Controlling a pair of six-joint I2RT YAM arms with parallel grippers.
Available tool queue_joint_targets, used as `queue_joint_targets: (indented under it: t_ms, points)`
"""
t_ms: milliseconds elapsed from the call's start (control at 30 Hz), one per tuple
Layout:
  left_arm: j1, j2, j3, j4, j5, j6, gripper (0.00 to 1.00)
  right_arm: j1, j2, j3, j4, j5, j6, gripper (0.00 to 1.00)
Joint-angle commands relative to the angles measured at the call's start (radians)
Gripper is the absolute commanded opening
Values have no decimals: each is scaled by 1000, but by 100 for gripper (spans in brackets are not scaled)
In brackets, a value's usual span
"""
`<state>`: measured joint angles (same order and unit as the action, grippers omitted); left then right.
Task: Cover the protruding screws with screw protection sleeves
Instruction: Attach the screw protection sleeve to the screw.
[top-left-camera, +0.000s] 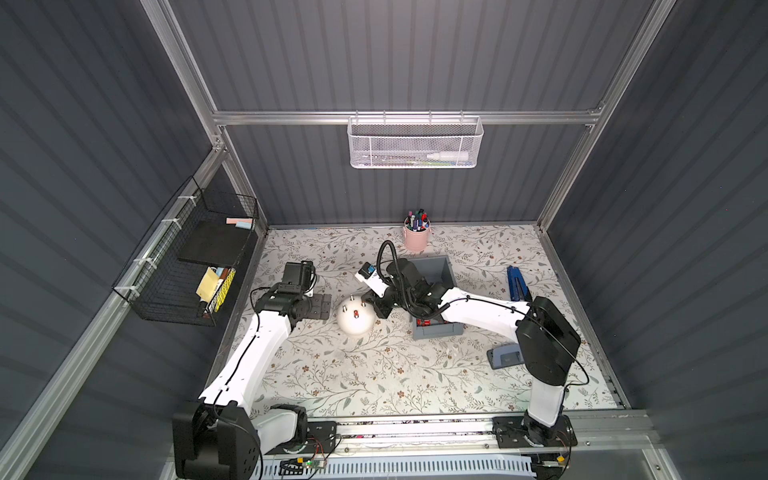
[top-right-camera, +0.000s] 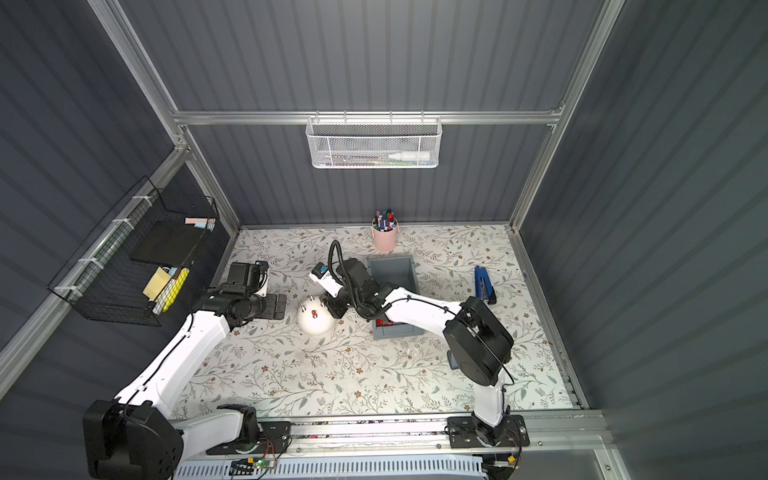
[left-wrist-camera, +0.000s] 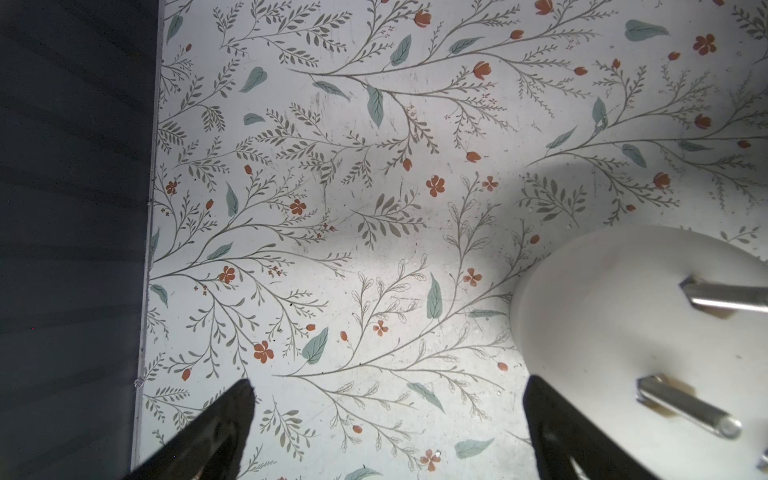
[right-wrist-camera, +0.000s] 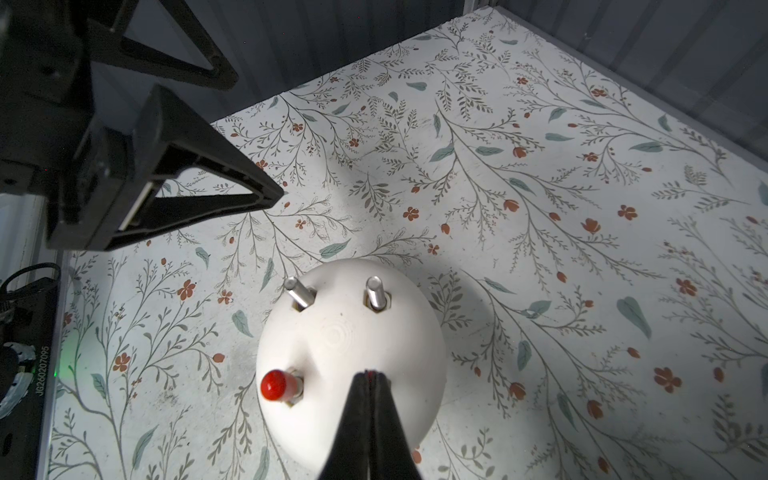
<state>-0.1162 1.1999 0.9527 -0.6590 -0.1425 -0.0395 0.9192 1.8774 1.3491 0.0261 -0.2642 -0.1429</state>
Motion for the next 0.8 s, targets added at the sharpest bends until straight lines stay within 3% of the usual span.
queue_joint_targets:
  t_ms: [0,100,167,433,567,767]
  points:
    - [1,1,-14,-3,5,-11,100,10,-6,4,-66,0,-16,3]
    - [1,-2,-14,-2,4,-10,99,10,-9,3,-67,2,-15,11]
    - [0,-4,-13,-3,4,-10,100,11,-13,2,-63,6,-12,23]
    - [1,-4,-12,-8,-2,-25,99,10,-72,15,-36,24,12,36]
    - [1,21,4,-48,-38,-95,100,9,-103,-3,-6,73,63,34]
    - [1,60,37,-171,-9,-189,99,7,-61,25,0,34,77,17]
